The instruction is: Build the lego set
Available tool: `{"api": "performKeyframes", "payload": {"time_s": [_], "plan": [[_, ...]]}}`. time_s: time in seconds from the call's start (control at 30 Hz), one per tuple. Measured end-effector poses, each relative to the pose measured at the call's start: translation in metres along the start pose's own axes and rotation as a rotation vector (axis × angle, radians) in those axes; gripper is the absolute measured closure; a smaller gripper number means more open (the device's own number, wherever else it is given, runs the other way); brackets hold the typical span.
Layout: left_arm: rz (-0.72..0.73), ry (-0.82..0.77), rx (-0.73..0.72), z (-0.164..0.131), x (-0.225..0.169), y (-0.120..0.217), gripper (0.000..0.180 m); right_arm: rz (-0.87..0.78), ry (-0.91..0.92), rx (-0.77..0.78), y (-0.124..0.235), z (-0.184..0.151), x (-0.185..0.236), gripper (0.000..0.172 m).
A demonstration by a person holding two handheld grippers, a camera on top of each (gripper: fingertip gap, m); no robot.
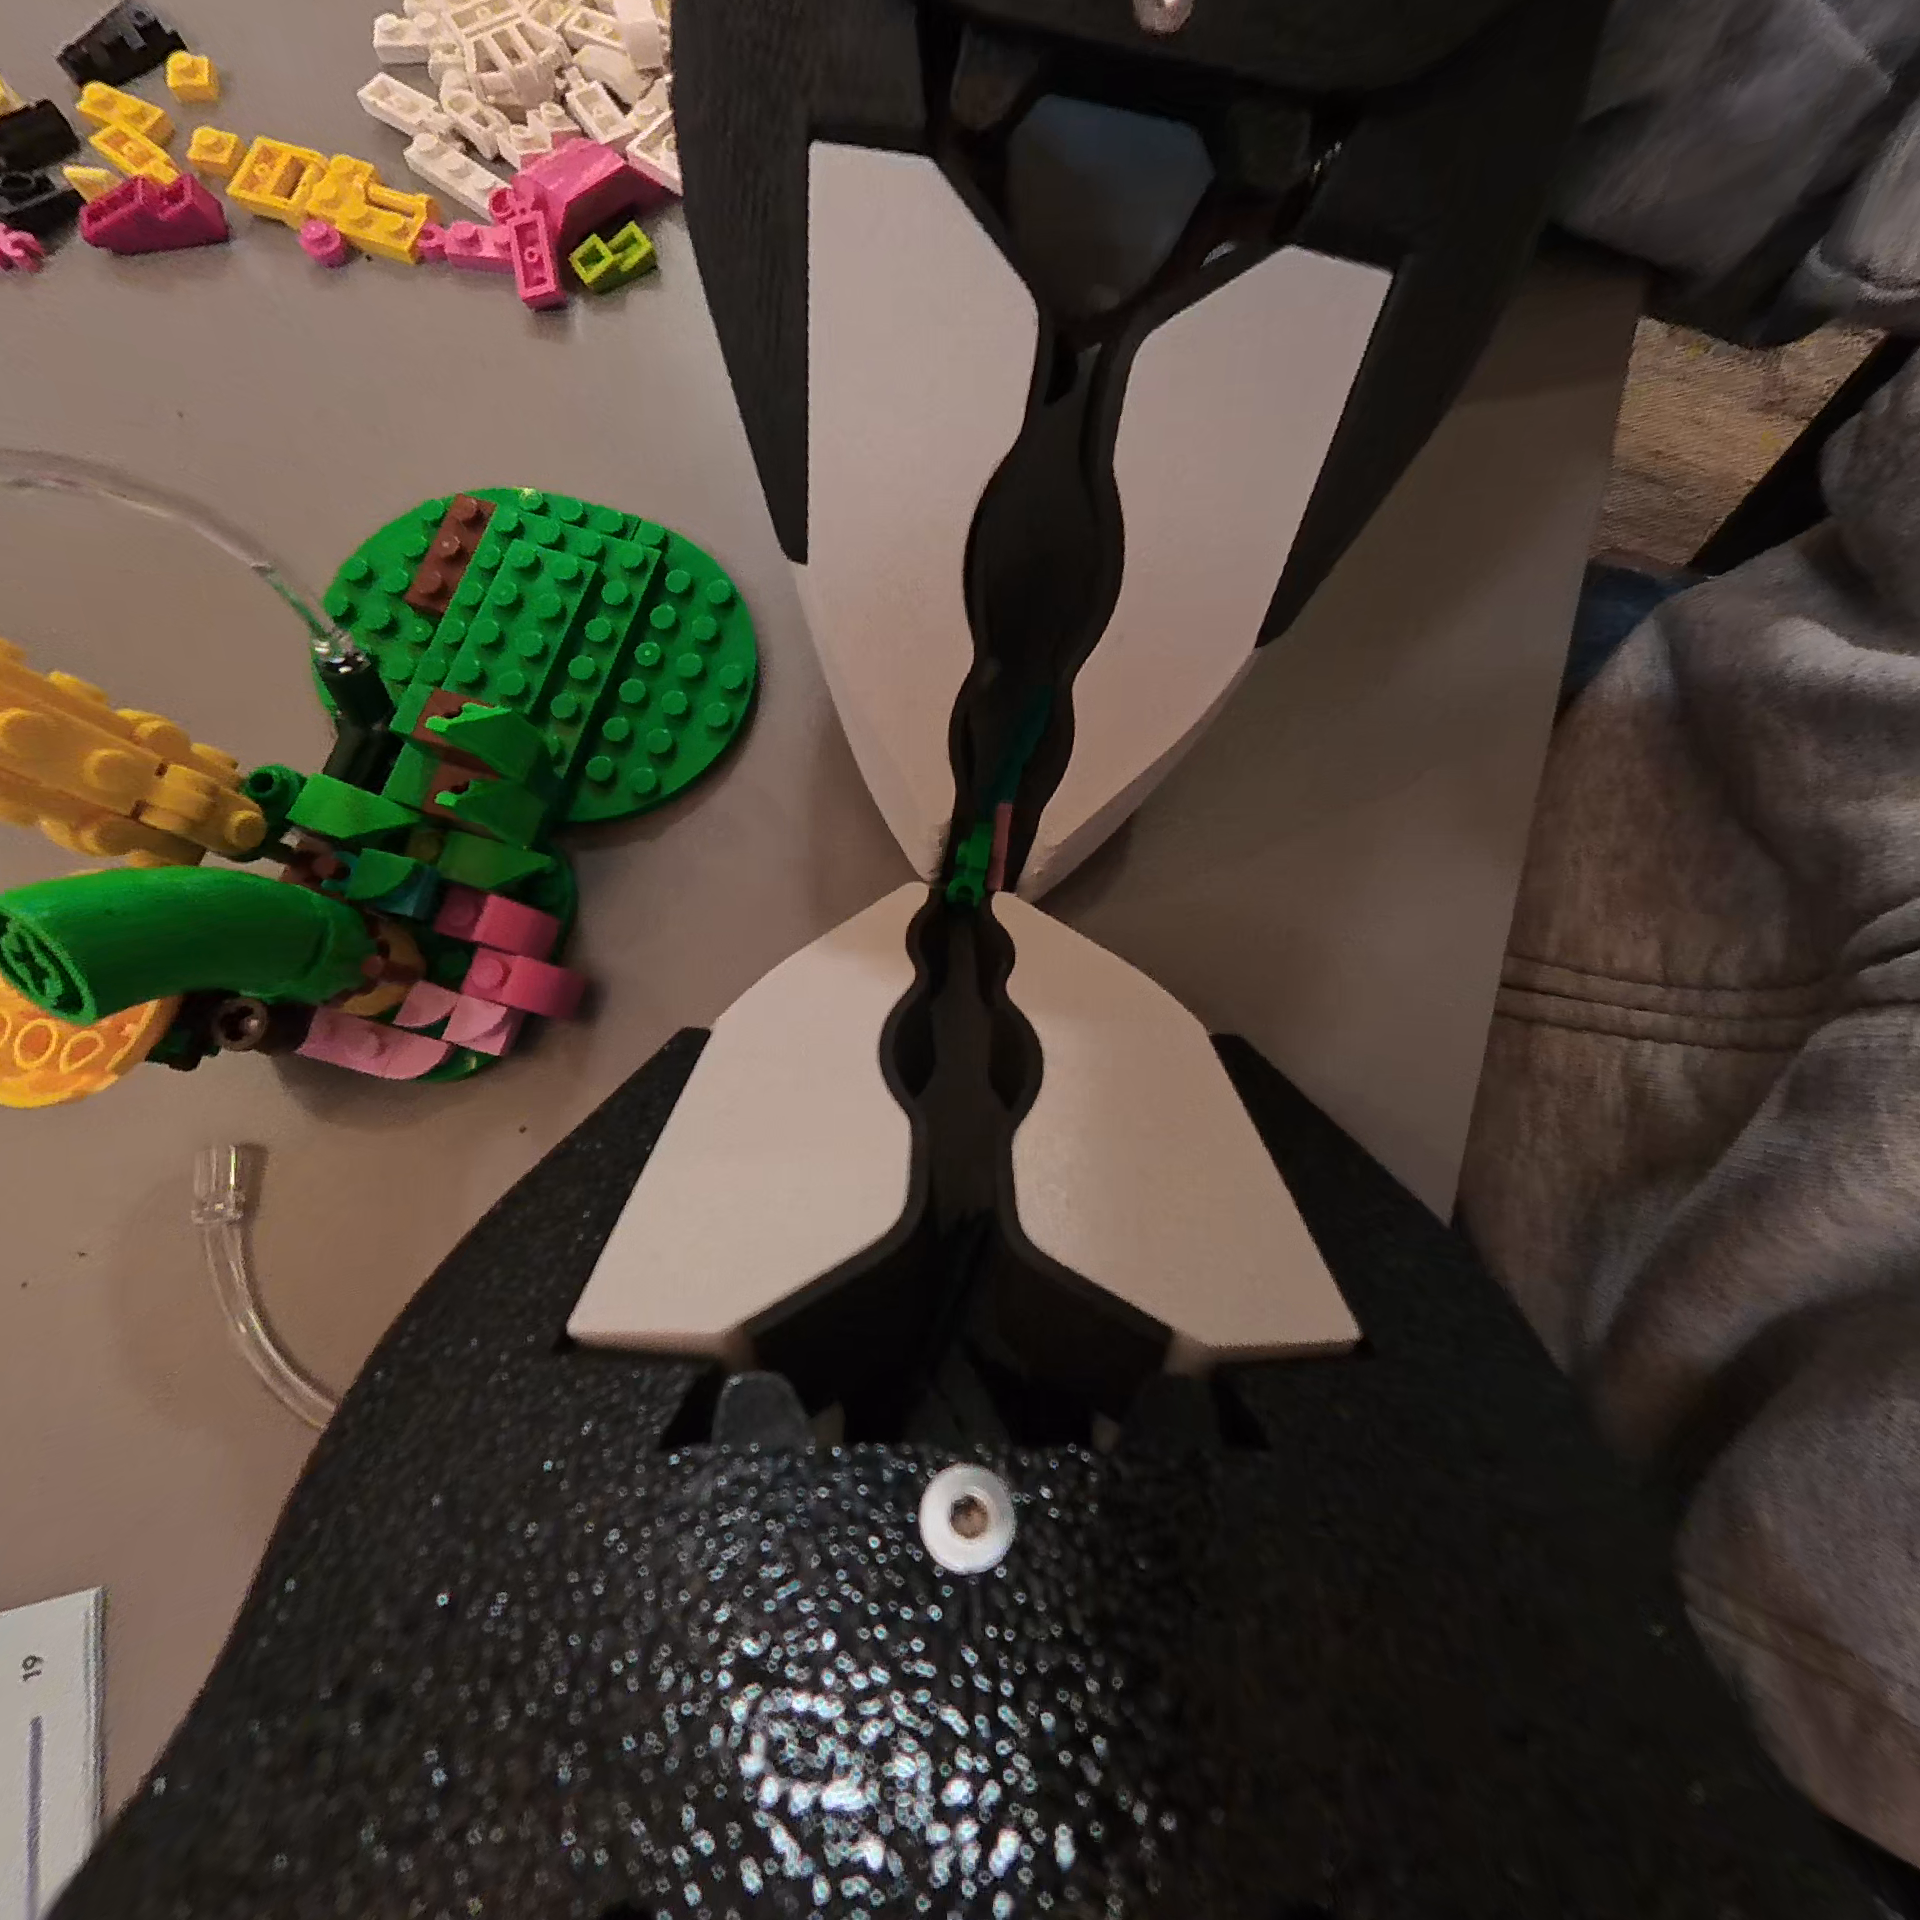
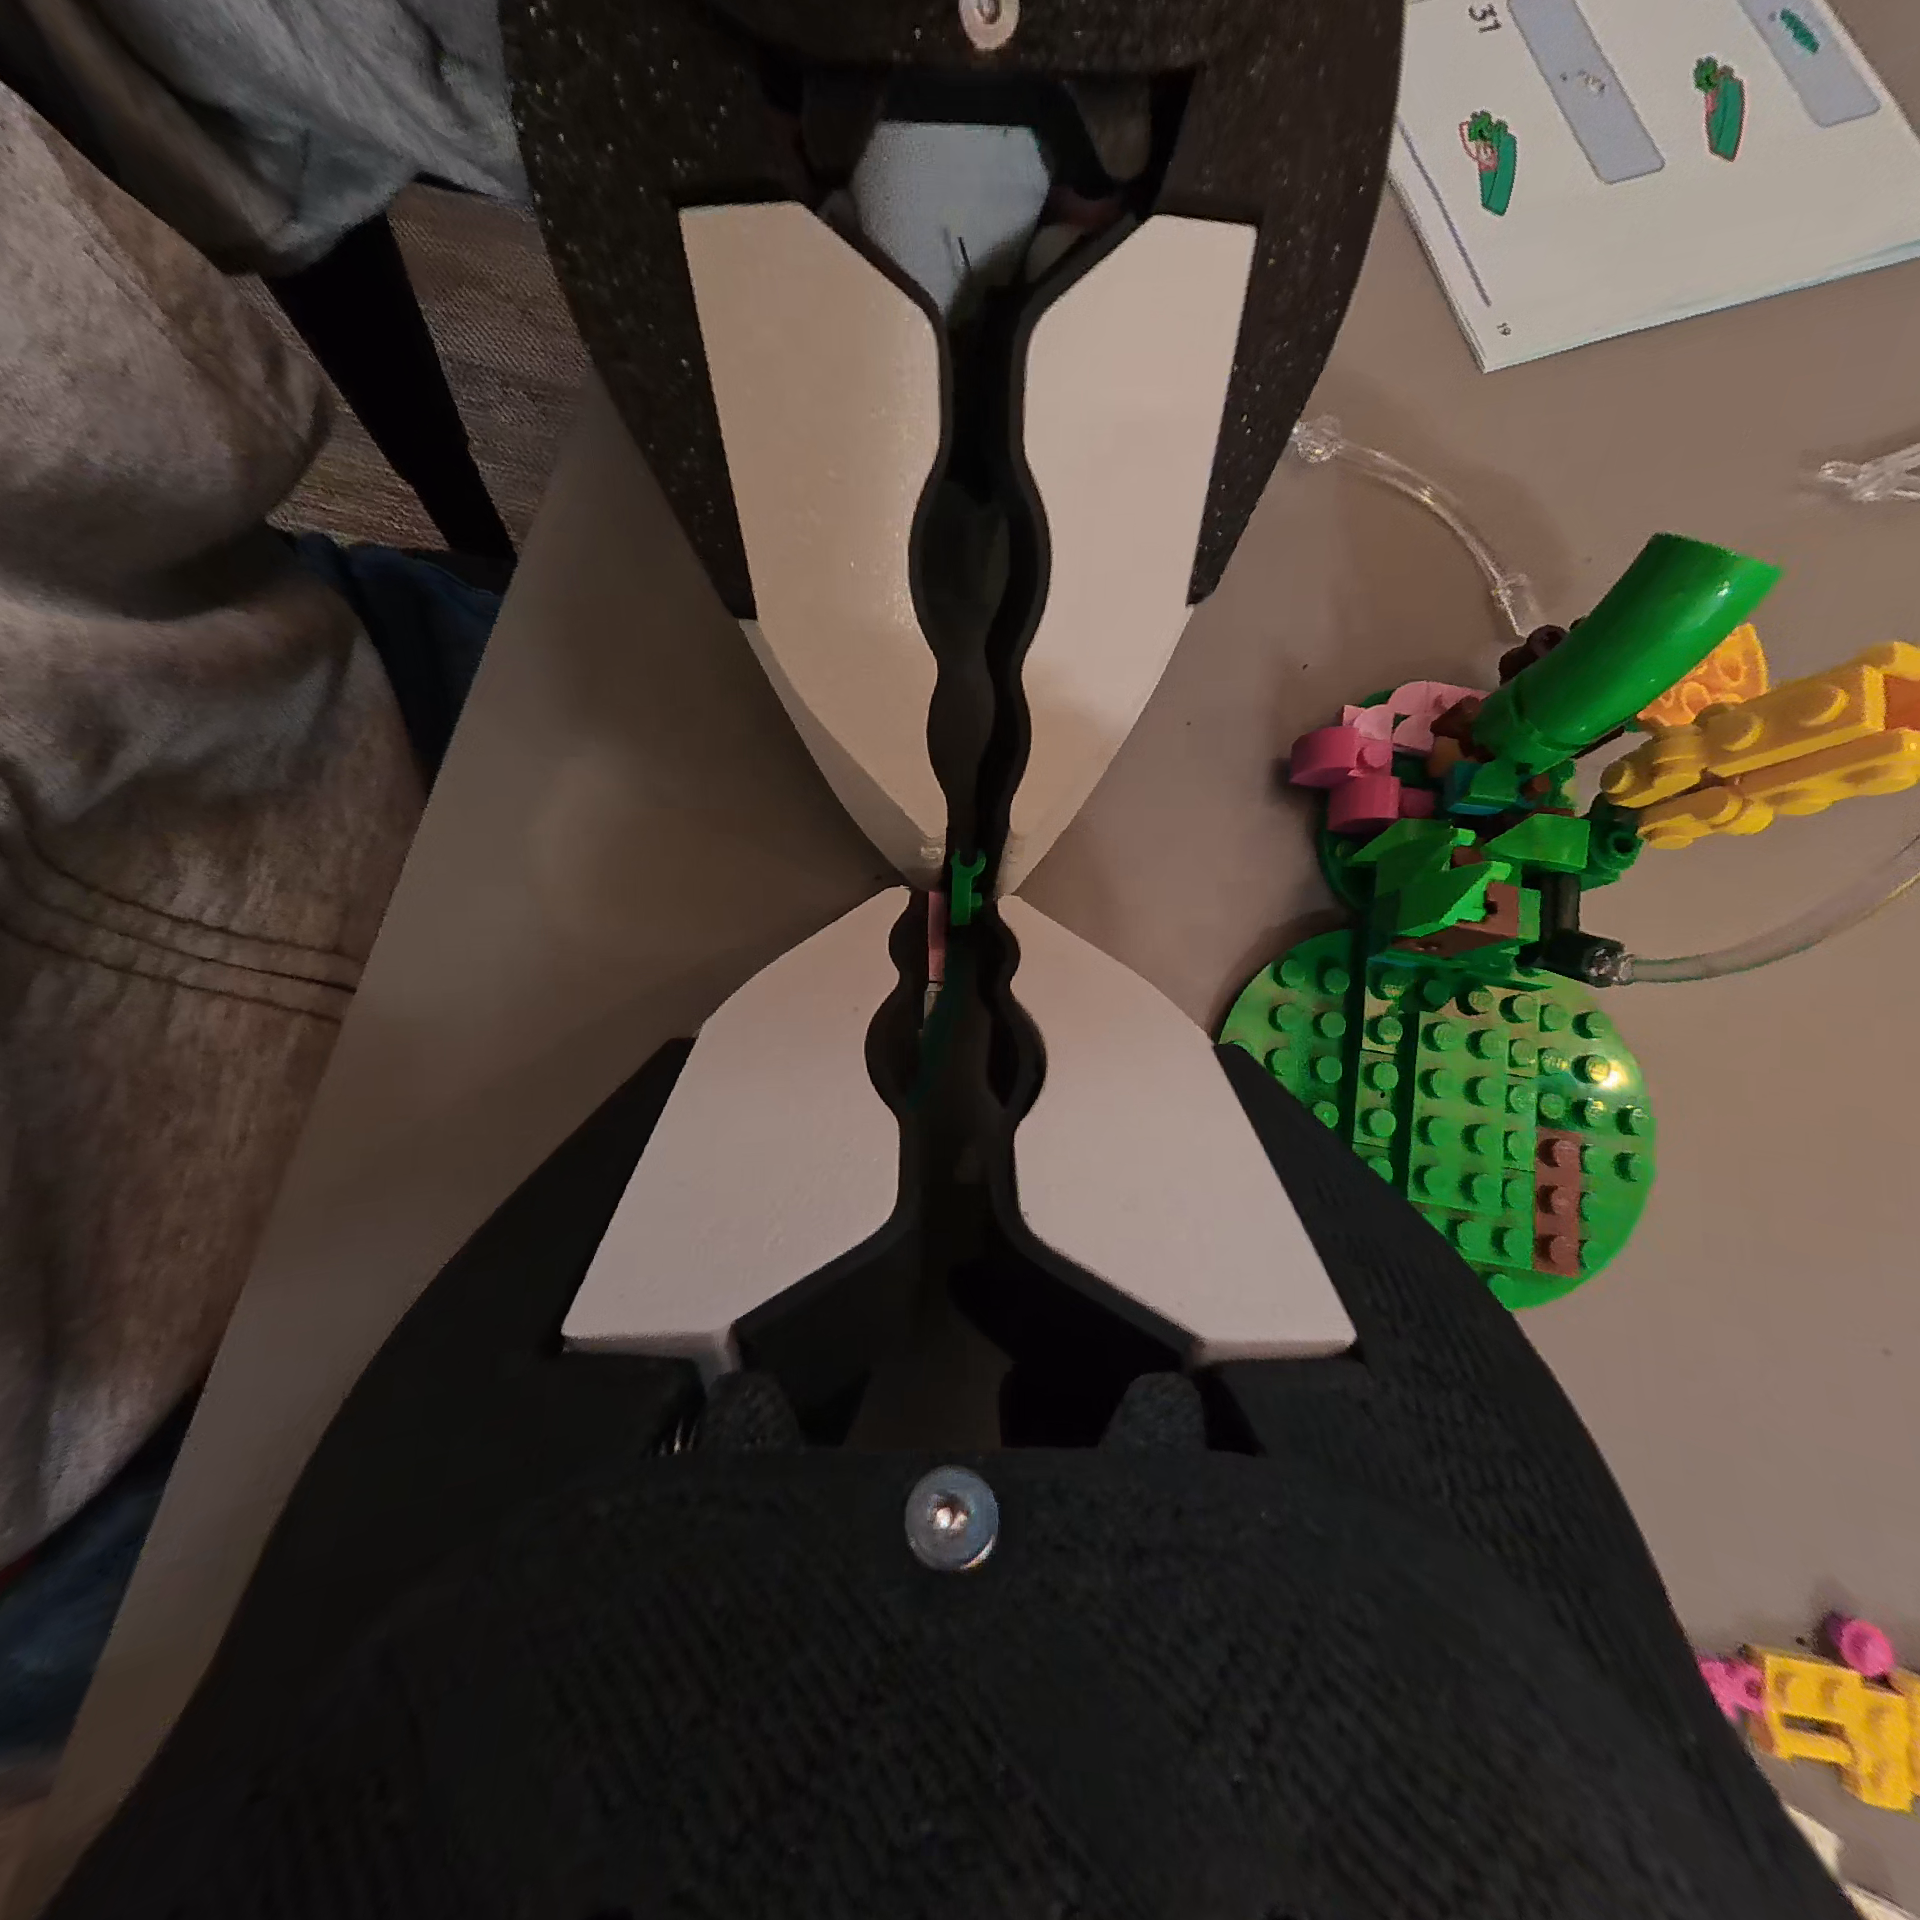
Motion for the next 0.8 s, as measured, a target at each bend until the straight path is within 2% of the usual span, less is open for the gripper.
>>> {"api": "performKeyframes", "payload": {"time_s": [0.4,0.53,0.8], "plan": [[0.067,-0.168,-0.025,-0.0001,-0.0048,-0.001,0.173,-0.059,0.119,0.0,0.002,-0.0013,0.0053,0.163],[0.048,-0.141,-0.018,-0.0008,-0.0032,-0.0001,0.173,-0.016,0.029,-0.03,0.0009,-0.002,0.002,0.164],[-0.017,-0.098,-0.016,-0.0032,-0.0019,0.0024,0.172,0.021,-0.018,-0.056,-0.0011,-0.0019,0.0022,0.164]]}}
Point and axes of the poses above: each gripper's, where its closed fingertips meet, y back along the fingers, z out of its top, x = y × z across the jaws, the point moved 9 cm from there along y, back along the fingers, and after that the axes turned 1 degree about z, right-handed, at the moved point
